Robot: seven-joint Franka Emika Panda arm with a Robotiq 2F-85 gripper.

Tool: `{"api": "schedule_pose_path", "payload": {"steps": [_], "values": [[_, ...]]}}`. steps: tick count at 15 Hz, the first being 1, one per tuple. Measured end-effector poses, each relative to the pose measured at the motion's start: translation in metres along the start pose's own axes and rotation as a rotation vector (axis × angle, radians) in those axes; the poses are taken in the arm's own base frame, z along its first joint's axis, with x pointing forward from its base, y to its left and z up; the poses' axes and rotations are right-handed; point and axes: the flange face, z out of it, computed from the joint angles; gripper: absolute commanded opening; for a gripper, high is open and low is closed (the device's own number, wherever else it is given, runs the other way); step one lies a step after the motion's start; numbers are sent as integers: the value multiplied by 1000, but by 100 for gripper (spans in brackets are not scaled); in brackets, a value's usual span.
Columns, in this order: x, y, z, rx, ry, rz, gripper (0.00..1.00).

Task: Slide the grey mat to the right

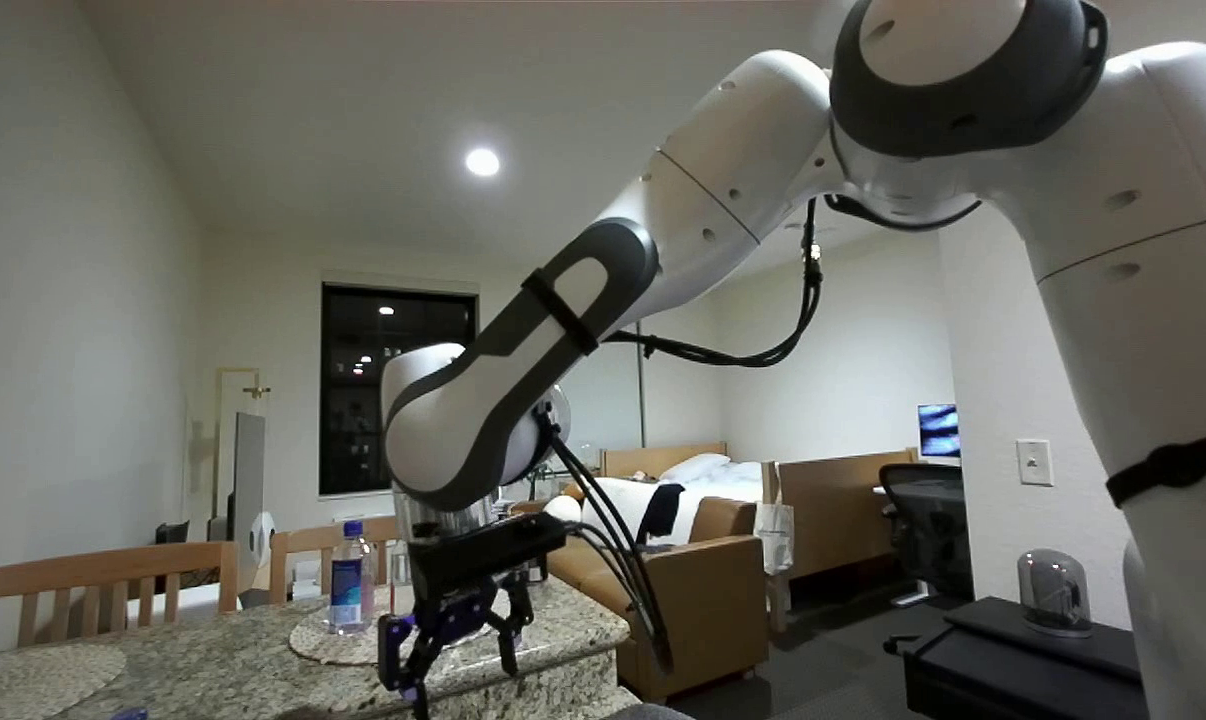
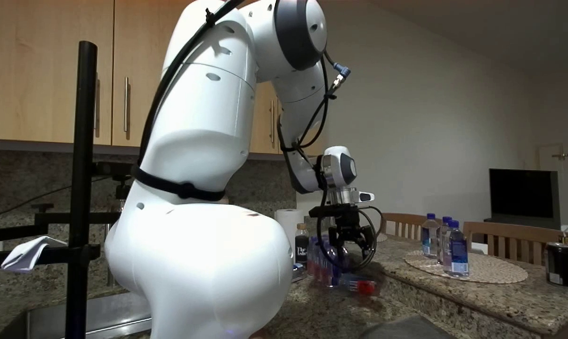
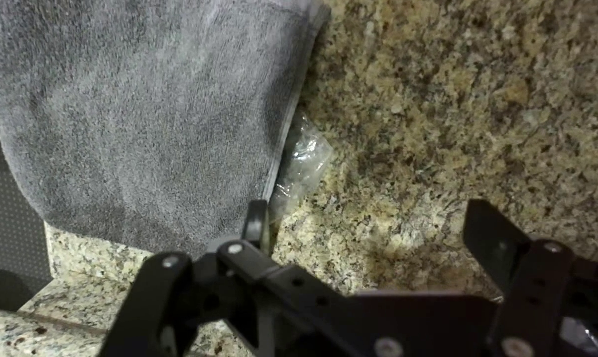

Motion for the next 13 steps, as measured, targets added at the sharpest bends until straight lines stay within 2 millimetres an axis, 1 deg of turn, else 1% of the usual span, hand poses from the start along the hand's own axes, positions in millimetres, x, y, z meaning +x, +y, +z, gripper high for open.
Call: {"api": "schedule_pose_path", "payload": {"steps": [3,6,10,13], "values": [[8,-17,-11,-9,-19,59,100],[17,-35,-25,18,-32,83,100],[30,-50,-47,56,-66,96,100],[35,-59,-56,68,-80,93,100]]}}
